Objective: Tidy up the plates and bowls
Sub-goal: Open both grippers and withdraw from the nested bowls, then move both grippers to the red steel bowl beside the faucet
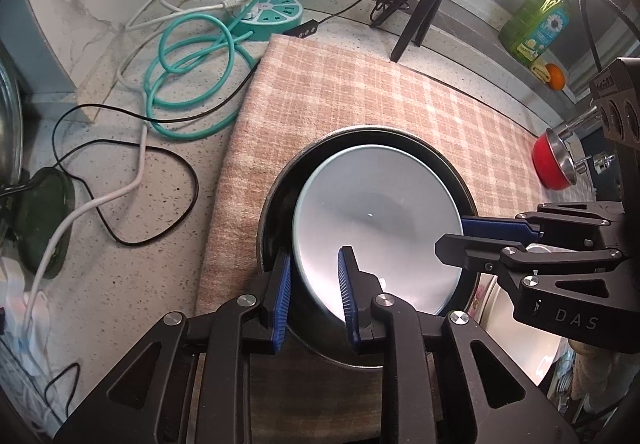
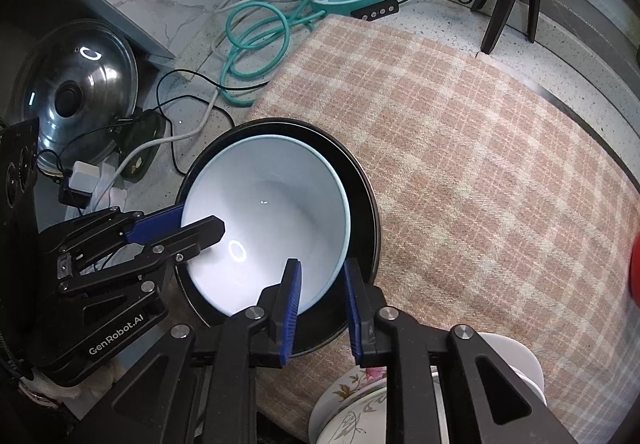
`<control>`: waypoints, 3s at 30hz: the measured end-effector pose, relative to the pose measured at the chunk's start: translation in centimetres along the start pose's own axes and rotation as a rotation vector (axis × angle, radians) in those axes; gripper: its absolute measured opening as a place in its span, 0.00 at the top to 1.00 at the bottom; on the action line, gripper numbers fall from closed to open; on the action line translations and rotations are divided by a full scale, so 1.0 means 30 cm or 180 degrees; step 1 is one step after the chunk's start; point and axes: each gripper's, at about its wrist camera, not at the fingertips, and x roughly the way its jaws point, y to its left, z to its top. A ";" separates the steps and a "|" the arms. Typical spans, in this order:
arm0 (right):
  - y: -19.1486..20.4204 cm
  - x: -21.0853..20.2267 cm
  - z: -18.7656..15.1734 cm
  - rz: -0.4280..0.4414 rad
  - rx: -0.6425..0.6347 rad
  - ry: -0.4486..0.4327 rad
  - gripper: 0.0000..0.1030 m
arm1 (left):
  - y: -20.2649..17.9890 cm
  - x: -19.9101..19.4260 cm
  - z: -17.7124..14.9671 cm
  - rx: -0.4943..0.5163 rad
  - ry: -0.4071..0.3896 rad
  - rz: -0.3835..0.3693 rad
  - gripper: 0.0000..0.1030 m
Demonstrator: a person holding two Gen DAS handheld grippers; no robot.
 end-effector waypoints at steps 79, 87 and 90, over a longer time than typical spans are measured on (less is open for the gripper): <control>-1.189 -0.545 -0.509 -0.0336 0.1124 -0.1504 0.58 | -1.064 0.111 0.164 0.0293 -0.0438 -0.0551 0.72; -1.230 -0.484 -0.459 -0.0342 0.1266 -0.1576 0.61 | -1.094 0.308 0.281 0.0241 -0.0069 -0.0385 0.72; -1.249 -0.455 -0.444 -0.0292 0.1351 -0.1547 0.67 | -1.101 0.346 0.312 0.0262 -0.0013 -0.0337 0.72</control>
